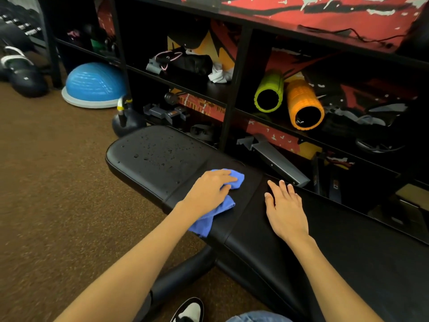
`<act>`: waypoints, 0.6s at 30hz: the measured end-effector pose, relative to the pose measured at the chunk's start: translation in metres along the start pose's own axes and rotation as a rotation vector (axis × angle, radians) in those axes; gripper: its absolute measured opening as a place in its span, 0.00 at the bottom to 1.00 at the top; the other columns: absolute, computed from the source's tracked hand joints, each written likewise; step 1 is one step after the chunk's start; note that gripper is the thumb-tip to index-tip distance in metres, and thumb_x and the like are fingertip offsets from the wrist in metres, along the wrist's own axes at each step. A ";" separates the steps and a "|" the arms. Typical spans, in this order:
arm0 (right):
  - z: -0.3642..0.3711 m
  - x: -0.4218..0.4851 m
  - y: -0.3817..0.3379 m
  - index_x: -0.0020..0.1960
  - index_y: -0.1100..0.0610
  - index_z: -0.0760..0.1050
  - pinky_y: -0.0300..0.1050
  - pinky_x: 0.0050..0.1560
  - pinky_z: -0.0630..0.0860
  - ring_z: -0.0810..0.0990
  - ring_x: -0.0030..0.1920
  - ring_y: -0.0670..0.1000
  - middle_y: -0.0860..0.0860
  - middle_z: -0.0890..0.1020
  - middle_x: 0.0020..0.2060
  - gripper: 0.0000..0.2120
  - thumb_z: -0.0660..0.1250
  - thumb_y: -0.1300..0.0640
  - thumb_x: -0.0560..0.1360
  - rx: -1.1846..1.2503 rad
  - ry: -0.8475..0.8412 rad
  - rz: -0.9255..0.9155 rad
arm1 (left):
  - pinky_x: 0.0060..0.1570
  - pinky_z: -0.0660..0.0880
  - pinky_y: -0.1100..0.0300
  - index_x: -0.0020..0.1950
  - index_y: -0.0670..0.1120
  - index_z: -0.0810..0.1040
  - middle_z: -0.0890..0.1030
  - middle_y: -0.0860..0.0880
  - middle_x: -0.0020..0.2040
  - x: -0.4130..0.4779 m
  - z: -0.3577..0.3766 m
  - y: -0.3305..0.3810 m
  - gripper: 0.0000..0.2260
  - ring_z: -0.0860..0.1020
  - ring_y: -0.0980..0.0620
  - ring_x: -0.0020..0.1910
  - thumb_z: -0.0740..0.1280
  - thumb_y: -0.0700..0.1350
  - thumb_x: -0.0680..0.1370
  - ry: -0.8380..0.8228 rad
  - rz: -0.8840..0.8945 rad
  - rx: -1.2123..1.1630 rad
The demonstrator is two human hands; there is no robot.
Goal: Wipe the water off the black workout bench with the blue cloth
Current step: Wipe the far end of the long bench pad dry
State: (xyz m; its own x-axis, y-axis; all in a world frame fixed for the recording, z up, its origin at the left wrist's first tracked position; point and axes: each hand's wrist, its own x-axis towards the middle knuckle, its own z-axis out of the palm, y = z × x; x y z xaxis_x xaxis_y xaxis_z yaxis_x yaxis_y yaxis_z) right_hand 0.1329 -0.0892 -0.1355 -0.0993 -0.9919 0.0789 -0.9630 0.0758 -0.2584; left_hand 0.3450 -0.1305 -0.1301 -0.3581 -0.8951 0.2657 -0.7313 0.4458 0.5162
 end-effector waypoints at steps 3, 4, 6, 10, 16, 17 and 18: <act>-0.002 0.000 0.000 0.76 0.50 0.55 0.53 0.75 0.48 0.50 0.77 0.56 0.55 0.56 0.76 0.23 0.48 0.48 0.82 -0.002 -0.029 0.003 | 0.62 0.69 0.67 0.61 0.46 0.79 0.78 0.52 0.63 -0.031 -0.014 -0.009 0.13 0.74 0.55 0.63 0.62 0.37 0.79 0.065 0.040 -0.170; -0.004 0.000 0.000 0.76 0.51 0.56 0.53 0.75 0.49 0.50 0.77 0.56 0.55 0.57 0.76 0.23 0.48 0.48 0.82 0.007 -0.041 0.004 | 0.59 0.68 0.72 0.59 0.45 0.80 0.79 0.55 0.59 -0.040 -0.024 -0.014 0.13 0.75 0.58 0.60 0.63 0.35 0.79 0.127 0.030 -0.226; -0.010 0.003 -0.003 0.75 0.52 0.58 0.54 0.74 0.50 0.51 0.76 0.57 0.56 0.58 0.75 0.23 0.50 0.48 0.82 0.048 -0.042 0.021 | 0.57 0.68 0.75 0.58 0.45 0.80 0.79 0.58 0.56 -0.050 -0.049 -0.028 0.13 0.77 0.62 0.57 0.63 0.33 0.78 0.262 -0.029 -0.236; -0.019 0.022 -0.023 0.73 0.54 0.63 0.55 0.74 0.50 0.53 0.76 0.59 0.57 0.61 0.74 0.22 0.53 0.49 0.81 0.120 0.014 0.006 | 0.59 0.65 0.74 0.62 0.47 0.79 0.80 0.51 0.60 -0.053 -0.076 -0.067 0.13 0.75 0.54 0.61 0.64 0.39 0.79 0.200 -0.172 -0.067; -0.010 0.057 -0.062 0.74 0.52 0.60 0.56 0.74 0.49 0.51 0.76 0.59 0.58 0.58 0.75 0.22 0.51 0.48 0.82 0.059 -0.003 -0.129 | 0.67 0.67 0.55 0.63 0.51 0.79 0.77 0.54 0.64 -0.035 -0.057 -0.084 0.13 0.71 0.51 0.68 0.63 0.43 0.80 0.074 -0.125 0.075; -0.006 0.060 -0.065 0.75 0.52 0.59 0.56 0.74 0.49 0.50 0.76 0.60 0.58 0.58 0.75 0.23 0.50 0.48 0.82 0.047 -0.027 -0.137 | 0.65 0.68 0.55 0.63 0.52 0.78 0.77 0.55 0.64 -0.028 -0.056 -0.083 0.13 0.71 0.52 0.68 0.63 0.43 0.80 0.068 -0.120 0.072; -0.001 0.062 -0.067 0.75 0.51 0.57 0.56 0.74 0.48 0.50 0.76 0.60 0.58 0.57 0.75 0.23 0.49 0.48 0.82 0.039 -0.055 -0.138 | 0.64 0.69 0.56 0.64 0.53 0.78 0.77 0.56 0.65 -0.021 -0.054 -0.081 0.13 0.70 0.53 0.68 0.62 0.44 0.80 0.053 -0.110 0.071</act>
State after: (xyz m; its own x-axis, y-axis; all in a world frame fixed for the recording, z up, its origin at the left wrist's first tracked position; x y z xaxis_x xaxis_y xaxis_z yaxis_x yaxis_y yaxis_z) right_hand 0.1906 -0.1560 -0.1123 0.0480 -0.9968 0.0638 -0.9559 -0.0644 -0.2865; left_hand 0.4435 -0.1476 -0.1336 -0.2438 -0.9357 0.2549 -0.8041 0.3420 0.4862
